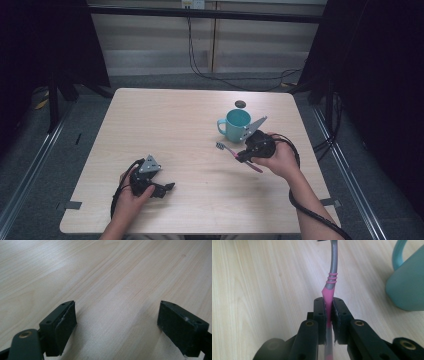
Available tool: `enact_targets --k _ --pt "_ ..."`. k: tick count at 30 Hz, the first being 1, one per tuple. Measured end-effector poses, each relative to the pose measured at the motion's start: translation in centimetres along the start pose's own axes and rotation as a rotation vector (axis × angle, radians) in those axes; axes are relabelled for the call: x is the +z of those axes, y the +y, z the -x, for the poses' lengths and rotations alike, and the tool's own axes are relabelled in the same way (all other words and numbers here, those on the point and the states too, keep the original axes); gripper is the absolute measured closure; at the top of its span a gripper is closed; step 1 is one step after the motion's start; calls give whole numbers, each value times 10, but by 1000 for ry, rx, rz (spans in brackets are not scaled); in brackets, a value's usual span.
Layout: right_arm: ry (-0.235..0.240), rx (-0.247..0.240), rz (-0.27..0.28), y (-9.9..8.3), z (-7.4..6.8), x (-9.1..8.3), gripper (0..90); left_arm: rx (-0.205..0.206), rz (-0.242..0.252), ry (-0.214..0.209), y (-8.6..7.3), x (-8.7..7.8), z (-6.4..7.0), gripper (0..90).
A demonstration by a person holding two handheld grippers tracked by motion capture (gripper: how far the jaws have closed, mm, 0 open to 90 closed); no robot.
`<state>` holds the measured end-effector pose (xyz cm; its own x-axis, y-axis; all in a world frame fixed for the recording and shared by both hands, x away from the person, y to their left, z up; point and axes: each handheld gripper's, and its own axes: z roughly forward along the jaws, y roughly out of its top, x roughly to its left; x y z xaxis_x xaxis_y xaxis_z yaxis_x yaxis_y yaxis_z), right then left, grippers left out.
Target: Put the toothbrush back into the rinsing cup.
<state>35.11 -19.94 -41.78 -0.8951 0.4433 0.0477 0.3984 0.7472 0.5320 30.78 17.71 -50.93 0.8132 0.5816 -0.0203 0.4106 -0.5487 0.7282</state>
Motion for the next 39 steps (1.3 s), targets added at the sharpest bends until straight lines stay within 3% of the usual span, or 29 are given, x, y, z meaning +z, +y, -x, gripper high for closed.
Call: enact_targets --k 3,7,19,29,39 --pt "-21 27 38 -1 1 -5 824 0 -1 -1 0 0 0 152" --pt "-7 71 107 -4 2 -9 824 -2 1 0 0 0 0 153" --pt "-41 158 223 -5 4 -21 824 1 -1 0 0 0 0 152" --pt "-70 202 351 -7 7 -31 824 1 -1 -1 0 0 0 152" --pt "-63 246 420 -5 8 -36 824 1 0 -1 0 0 0 152"
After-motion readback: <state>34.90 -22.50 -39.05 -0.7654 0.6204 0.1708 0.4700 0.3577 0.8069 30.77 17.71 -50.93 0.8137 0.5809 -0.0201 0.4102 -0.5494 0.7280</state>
